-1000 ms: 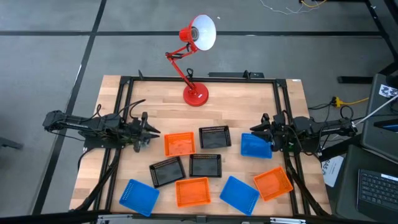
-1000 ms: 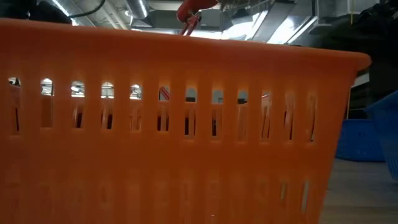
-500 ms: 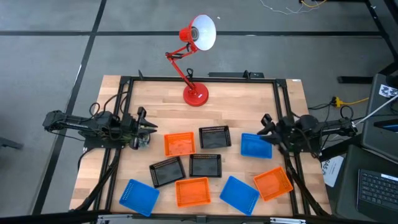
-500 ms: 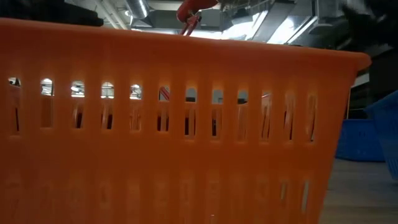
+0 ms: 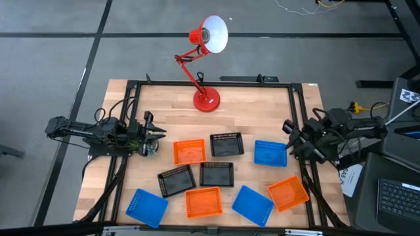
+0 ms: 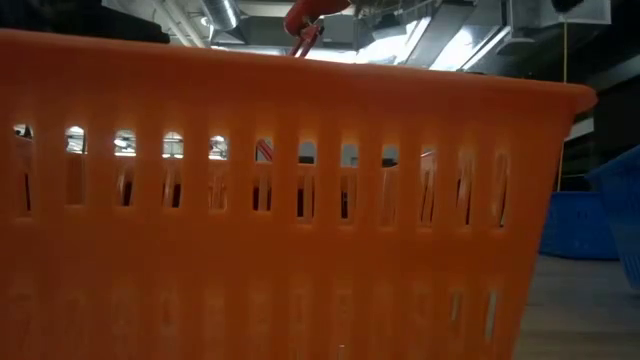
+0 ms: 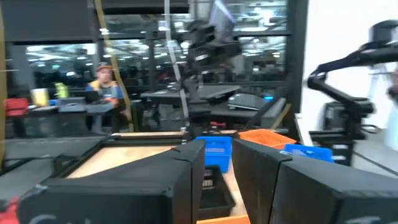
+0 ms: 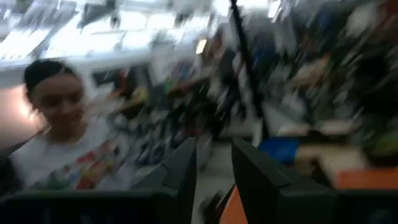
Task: Stack baskets by color
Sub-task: Stack the bottom right blue bin on the top right blue bin
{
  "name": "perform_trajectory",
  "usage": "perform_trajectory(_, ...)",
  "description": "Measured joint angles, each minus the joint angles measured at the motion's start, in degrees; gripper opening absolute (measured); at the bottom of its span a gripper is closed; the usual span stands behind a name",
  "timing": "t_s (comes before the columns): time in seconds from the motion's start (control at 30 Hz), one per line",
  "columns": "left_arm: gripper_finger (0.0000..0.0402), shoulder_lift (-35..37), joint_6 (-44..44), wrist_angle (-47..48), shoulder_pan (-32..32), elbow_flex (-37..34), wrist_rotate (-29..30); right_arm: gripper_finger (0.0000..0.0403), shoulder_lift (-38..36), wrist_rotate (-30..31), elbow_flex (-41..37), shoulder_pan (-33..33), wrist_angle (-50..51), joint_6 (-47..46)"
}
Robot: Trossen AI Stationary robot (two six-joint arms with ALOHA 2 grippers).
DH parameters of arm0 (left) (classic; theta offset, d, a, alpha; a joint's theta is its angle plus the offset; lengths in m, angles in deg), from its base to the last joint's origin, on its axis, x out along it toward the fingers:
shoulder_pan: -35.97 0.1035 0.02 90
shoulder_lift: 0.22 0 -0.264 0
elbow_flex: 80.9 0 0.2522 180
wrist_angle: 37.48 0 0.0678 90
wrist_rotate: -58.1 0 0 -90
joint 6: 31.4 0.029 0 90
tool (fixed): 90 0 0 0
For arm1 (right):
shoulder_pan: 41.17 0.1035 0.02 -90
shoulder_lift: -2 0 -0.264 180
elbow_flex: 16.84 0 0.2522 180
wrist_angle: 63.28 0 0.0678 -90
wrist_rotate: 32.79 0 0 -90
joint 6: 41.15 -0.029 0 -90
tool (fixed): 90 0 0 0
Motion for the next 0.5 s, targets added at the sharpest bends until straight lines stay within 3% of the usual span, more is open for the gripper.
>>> perform_trajectory(0.07,0.0073,0.0,0.0,0.02,0.0,0.02,2.41,0.0103,4.71,-2.88,5.25,0.72,6.11,0.09)
perform_trajectory(0.23,0.0073,0.0,-0.29,0.04,0.0,0.0,5.86,0.0103,15.81,-3.09,14.3,4.15,18.79,-2.3)
perform_trajectory(0.4,0.0073,0.0,-0.39,0.11,0.0,0.01,6.24,0.0103,26.44,-2.86,15.89,9.62,21.73,-7.55)
perform_trajectory(0.5,0.0073,0.0,-0.39,0.21,0.0,0.0,6.27,0.0103,32.83,0.45,15.93,12.86,23.42,-12.65)
